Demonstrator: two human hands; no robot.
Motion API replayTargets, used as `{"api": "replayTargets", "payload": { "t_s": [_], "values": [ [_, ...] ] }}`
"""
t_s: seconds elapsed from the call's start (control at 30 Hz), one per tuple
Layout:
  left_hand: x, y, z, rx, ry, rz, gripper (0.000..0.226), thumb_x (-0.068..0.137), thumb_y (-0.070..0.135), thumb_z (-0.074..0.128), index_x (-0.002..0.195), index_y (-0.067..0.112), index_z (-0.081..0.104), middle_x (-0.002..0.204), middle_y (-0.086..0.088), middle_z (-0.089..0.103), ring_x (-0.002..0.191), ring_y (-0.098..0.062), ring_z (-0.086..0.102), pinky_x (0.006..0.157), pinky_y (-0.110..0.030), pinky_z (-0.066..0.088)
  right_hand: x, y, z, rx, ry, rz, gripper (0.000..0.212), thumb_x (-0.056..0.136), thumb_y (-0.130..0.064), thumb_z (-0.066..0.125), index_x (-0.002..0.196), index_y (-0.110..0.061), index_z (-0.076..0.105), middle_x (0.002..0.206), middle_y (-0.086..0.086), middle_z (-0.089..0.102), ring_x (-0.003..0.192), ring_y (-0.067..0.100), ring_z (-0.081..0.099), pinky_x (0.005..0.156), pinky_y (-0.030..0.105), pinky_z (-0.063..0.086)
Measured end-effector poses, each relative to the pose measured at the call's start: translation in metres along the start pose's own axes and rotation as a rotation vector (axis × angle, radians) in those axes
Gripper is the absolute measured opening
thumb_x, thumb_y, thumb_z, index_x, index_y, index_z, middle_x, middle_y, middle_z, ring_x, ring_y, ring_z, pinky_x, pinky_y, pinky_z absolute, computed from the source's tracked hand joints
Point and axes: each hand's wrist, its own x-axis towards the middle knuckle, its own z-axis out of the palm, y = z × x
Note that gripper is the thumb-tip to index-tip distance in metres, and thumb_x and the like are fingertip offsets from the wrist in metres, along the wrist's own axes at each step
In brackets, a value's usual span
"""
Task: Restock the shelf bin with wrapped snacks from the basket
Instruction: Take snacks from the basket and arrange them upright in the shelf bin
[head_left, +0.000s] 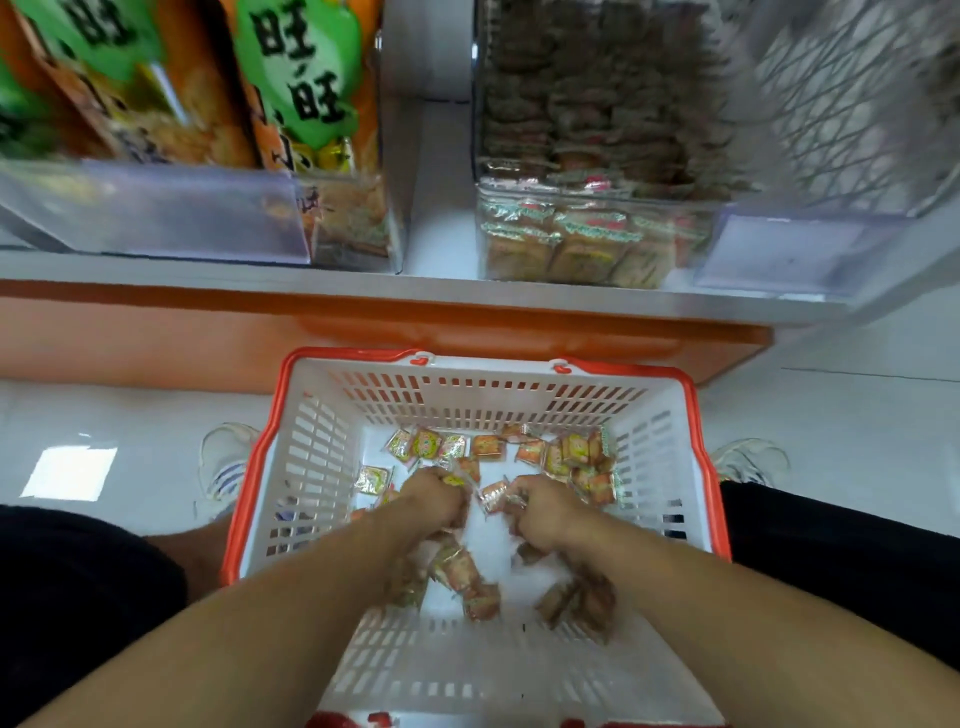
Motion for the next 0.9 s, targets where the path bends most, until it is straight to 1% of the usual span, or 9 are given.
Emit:
{"api": "replayTargets", "payload": {
  "t_s": [0.03, 0.1, 0.23, 0.3, 0.37, 0.5, 0.67, 0.8, 0.9],
  "values": [
    [-0.008, 0.01, -0.005, 0.004, -0.022, 0.03, 0.017, 0.099, 0.006, 0.057, 0.112, -0.001, 0.064, 0.089, -0.019, 0.071, 0.071, -0.029, 0.065, 0.085, -0.055, 0.061, -0.009, -0.009, -0.014, -0.095, -0.025, -0.037, 0.026, 0.093, 0.0, 0.061, 0.118, -0.006, 0.066, 0.11, 0.008, 0.069, 0.106, 0.029, 0.067, 0.089, 0.039, 0.057],
    [-0.029, 0.035, -0.018, -0.043, -0.084, 0.099, 0.009, 0.095, 0.009, 0.063, 0.098, 0.002, 0.068, 0.073, -0.014, 0.065, 0.058, -0.025, 0.063, 0.075, -0.053, 0.063, -0.034, -0.035, -0.045, -0.286, -0.037, -0.132, 0.023, 0.095, -0.008, 0.061, 0.118, -0.009, 0.065, 0.116, 0.009, 0.068, 0.104, 0.024, 0.063, 0.083, 0.032, 0.052],
    [-0.09, 0.103, -0.05, -0.128, -0.33, 0.213, 0.011, 0.095, 0.016, 0.061, 0.089, 0.008, 0.065, 0.065, -0.005, 0.067, 0.052, -0.017, 0.066, 0.045, -0.03, 0.057, -0.107, -0.099, -0.112, -0.531, 0.146, -0.391, 0.031, 0.089, -0.009, 0.065, 0.114, -0.027, 0.066, 0.112, 0.003, 0.071, 0.099, 0.023, 0.065, 0.083, 0.032, 0.054],
    [-0.124, 0.137, -0.065, -0.253, -0.464, 0.231, 0.013, 0.092, 0.015, 0.059, 0.09, 0.007, 0.068, 0.071, -0.006, 0.071, 0.054, -0.015, 0.067, 0.047, -0.029, 0.059, -0.15, -0.125, -0.146, -0.431, 0.259, -0.53, 0.033, 0.088, -0.009, 0.067, 0.11, -0.034, 0.067, 0.112, -0.005, 0.071, 0.1, 0.016, 0.066, 0.085, 0.032, 0.054],
    [-0.16, 0.165, -0.079, -0.307, -0.543, 0.266, 0.019, 0.091, 0.012, 0.057, 0.103, 0.006, 0.071, 0.086, -0.011, 0.073, 0.067, -0.02, 0.073, 0.054, -0.03, 0.062, -0.188, -0.144, -0.175, -0.257, 0.362, -0.686, 0.031, 0.087, -0.01, 0.073, 0.107, -0.033, 0.068, 0.108, -0.01, 0.071, 0.1, 0.009, 0.066, 0.088, 0.033, 0.053],
    [-0.223, 0.193, -0.093, -0.376, -0.689, 0.374, 0.04, 0.081, 0.006, 0.057, 0.116, 0.013, 0.075, 0.111, -0.015, 0.075, 0.095, -0.029, 0.076, 0.062, -0.04, 0.064, -0.228, -0.161, -0.197, 0.074, 0.654, -1.004, 0.038, 0.085, -0.003, 0.075, 0.108, -0.033, 0.067, 0.113, -0.014, 0.067, 0.11, 0.004, 0.063, 0.092, 0.015, 0.046],
    [-0.252, 0.196, -0.093, -0.667, -0.918, 0.432, 0.049, 0.075, 0.003, 0.057, 0.121, 0.006, 0.071, 0.123, -0.024, 0.066, 0.104, -0.035, 0.07, 0.074, -0.047, 0.064, -0.217, -0.161, -0.184, 0.268, 0.808, -1.108, 0.034, 0.093, -0.009, 0.07, 0.113, -0.035, 0.064, 0.122, -0.013, 0.064, 0.121, 0.011, 0.06, 0.094, 0.013, 0.044],
    [-0.251, 0.202, -0.089, -0.671, -0.864, 0.54, 0.033, 0.083, 0.013, 0.071, 0.115, 0.017, 0.074, 0.123, -0.017, 0.065, 0.099, -0.026, 0.07, 0.072, -0.042, 0.064, -0.212, -0.161, -0.184, 0.501, 0.66, -1.07, 0.054, 0.093, -0.011, 0.071, 0.134, -0.04, 0.05, 0.129, -0.013, 0.064, 0.119, 0.01, 0.063, 0.095, 0.02, 0.052],
    [-0.247, 0.204, -0.083, -0.653, -0.792, 0.579, 0.027, 0.079, 0.014, 0.081, 0.105, 0.021, 0.077, 0.108, -0.012, 0.072, 0.087, -0.022, 0.074, 0.063, -0.034, 0.064, -0.212, -0.16, -0.184, 0.662, 0.538, -1.017, 0.04, 0.091, -0.021, 0.07, 0.124, -0.029, 0.049, 0.132, -0.01, 0.065, 0.123, 0.011, 0.062, 0.103, 0.035, 0.052]
  ]
}}
